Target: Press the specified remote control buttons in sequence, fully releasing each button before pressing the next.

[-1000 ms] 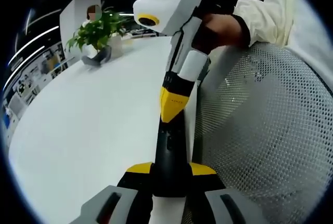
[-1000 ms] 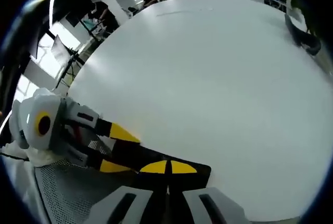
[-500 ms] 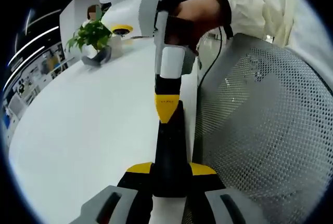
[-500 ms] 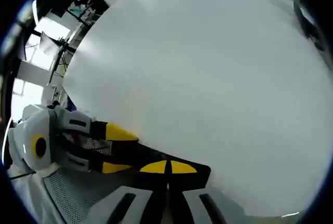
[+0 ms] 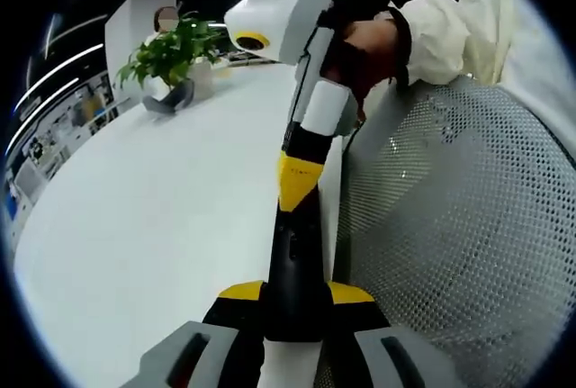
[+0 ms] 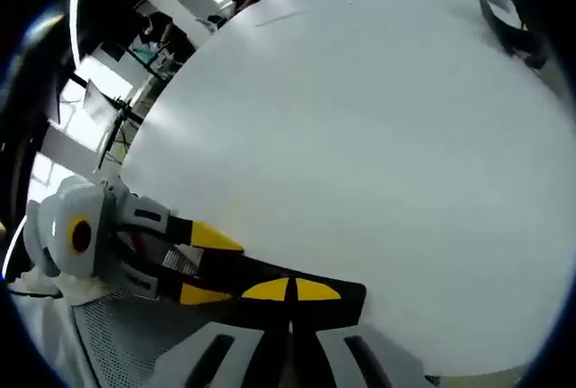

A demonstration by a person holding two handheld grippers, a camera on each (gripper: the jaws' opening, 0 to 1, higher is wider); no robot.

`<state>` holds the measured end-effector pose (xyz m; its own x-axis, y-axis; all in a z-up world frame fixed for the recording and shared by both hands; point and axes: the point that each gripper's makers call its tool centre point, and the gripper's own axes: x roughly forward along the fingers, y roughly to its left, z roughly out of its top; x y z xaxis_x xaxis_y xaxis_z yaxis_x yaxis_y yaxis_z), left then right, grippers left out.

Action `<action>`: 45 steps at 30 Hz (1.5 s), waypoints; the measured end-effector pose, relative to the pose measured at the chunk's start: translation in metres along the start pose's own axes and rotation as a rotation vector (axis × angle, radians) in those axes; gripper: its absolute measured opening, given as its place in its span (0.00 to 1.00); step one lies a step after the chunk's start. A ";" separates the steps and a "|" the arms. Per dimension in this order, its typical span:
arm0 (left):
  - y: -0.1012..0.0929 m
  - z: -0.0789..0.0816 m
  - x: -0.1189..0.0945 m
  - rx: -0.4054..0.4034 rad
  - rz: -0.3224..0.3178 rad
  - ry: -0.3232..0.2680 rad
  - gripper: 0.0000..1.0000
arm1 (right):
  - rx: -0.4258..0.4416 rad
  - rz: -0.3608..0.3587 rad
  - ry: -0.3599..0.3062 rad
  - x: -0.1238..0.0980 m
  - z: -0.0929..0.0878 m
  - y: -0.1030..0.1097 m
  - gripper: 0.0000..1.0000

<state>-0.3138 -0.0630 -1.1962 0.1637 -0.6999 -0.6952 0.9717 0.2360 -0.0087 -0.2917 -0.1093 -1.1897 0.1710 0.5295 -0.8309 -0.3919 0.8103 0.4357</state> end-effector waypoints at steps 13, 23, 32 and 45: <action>0.000 0.000 0.000 -0.002 -0.002 -0.003 0.24 | -0.063 -0.024 0.008 0.000 -0.002 0.007 0.00; 0.001 0.001 0.000 0.001 -0.002 -0.004 0.24 | -0.008 0.013 0.040 0.000 -0.008 0.011 0.00; 0.000 0.000 0.001 0.002 -0.004 -0.005 0.24 | -0.002 0.012 0.040 0.001 -0.009 0.010 0.00; 0.000 0.001 0.001 0.006 -0.003 -0.007 0.24 | -0.001 0.015 0.021 0.000 -0.006 0.009 0.00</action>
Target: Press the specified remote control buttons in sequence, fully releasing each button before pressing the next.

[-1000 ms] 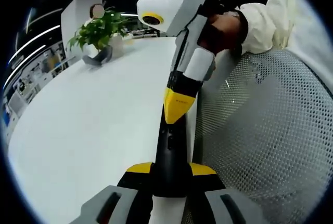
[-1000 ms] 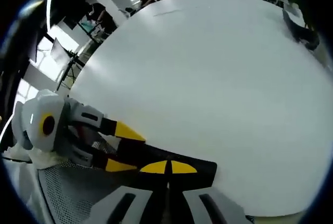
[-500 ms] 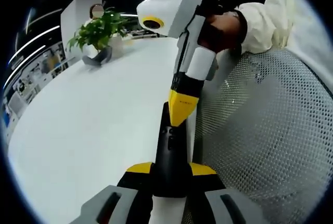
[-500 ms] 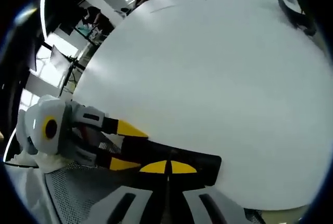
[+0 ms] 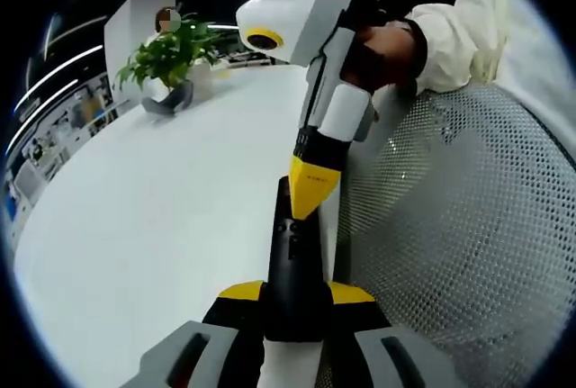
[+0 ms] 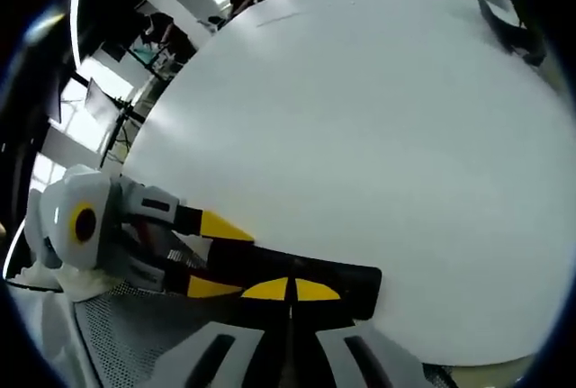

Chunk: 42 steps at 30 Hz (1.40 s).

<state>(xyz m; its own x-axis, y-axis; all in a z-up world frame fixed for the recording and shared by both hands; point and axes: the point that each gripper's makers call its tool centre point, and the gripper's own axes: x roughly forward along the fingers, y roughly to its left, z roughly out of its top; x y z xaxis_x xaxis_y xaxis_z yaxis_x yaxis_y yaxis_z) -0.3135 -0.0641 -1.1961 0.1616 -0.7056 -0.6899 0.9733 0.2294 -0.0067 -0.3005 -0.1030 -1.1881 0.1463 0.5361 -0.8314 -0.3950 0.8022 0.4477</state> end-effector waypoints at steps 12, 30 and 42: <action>0.000 0.000 0.000 -0.003 0.003 0.000 0.24 | 0.028 -0.022 0.033 -0.008 -0.002 -0.004 0.00; 0.001 -0.001 0.000 -0.007 0.003 -0.001 0.24 | 0.033 -0.063 0.085 -0.003 -0.009 -0.008 0.00; 0.001 0.000 0.000 -0.002 0.000 -0.002 0.25 | -0.041 -0.097 0.094 -0.004 -0.011 -0.009 0.00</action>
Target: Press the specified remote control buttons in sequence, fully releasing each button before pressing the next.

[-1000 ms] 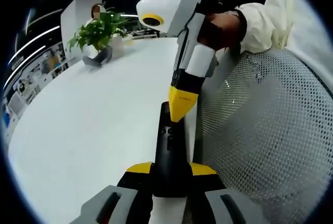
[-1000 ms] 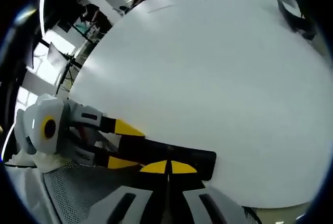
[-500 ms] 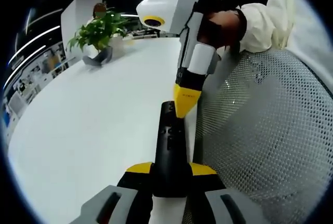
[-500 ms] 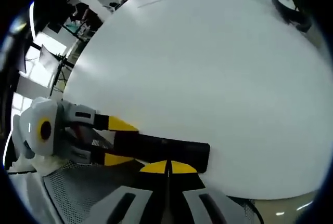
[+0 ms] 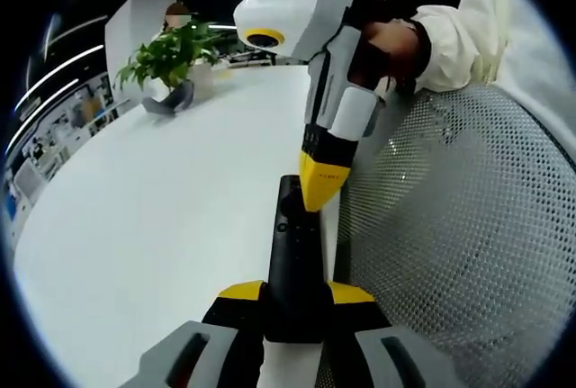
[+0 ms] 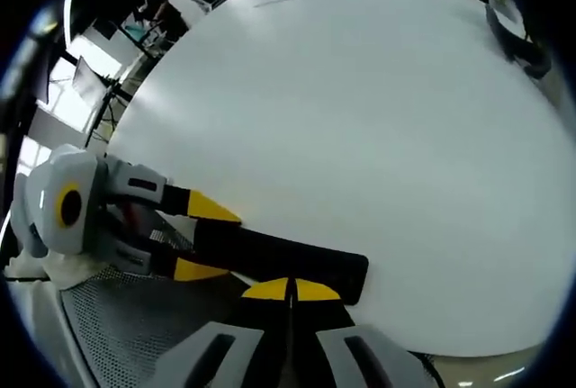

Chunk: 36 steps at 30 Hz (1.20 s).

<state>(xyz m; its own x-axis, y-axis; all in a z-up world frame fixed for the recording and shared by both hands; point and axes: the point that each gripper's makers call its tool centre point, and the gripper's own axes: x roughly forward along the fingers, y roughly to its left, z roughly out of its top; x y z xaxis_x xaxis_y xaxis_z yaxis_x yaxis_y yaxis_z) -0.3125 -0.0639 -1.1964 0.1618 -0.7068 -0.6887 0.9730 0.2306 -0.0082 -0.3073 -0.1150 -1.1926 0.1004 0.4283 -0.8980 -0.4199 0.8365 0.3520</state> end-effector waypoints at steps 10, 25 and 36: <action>0.000 0.000 0.000 -0.003 -0.001 0.001 0.25 | 0.008 0.003 -0.003 0.000 0.000 0.000 0.00; 0.001 -0.006 -0.006 -0.008 0.014 0.030 0.25 | 0.008 0.004 -0.018 -0.001 0.000 0.001 0.00; 0.000 -0.003 -0.002 0.007 -0.002 0.021 0.24 | 0.041 -0.010 -0.028 -0.006 0.005 -0.002 0.00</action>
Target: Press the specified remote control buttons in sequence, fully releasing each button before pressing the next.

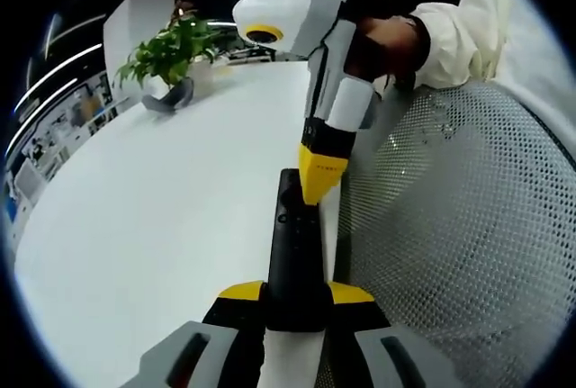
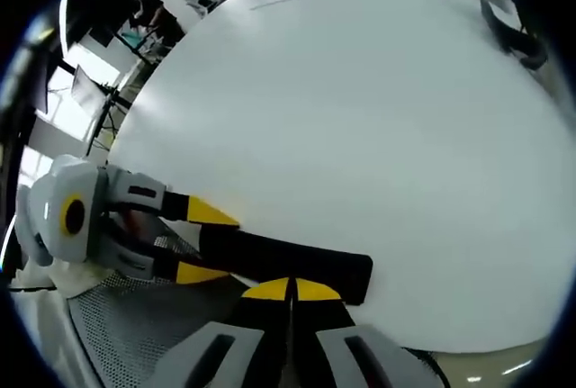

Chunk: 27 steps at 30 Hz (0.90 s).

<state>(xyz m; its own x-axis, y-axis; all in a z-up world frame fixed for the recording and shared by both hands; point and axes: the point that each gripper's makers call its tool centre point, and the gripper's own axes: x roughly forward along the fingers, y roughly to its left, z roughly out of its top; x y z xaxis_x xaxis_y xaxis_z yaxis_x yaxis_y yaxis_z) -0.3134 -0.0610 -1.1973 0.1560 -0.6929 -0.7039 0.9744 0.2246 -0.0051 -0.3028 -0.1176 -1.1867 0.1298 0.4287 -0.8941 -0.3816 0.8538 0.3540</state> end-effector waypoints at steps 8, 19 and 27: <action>-0.001 0.002 0.001 0.006 -0.008 -0.007 0.24 | -0.001 -0.016 -0.003 0.001 0.000 -0.004 0.00; 0.000 0.002 0.001 0.001 -0.007 -0.011 0.24 | -0.006 -0.024 -0.018 0.002 0.001 -0.006 0.00; 0.001 0.002 0.001 0.004 -0.005 -0.014 0.24 | -0.023 -0.040 -0.026 0.004 0.004 -0.006 0.00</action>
<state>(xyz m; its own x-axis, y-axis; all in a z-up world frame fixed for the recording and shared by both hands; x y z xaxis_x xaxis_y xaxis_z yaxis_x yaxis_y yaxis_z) -0.3123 -0.0634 -1.1964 0.1535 -0.7035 -0.6939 0.9758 0.2185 -0.0056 -0.2964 -0.1199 -1.1908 0.1694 0.4020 -0.8998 -0.3967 0.8636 0.3111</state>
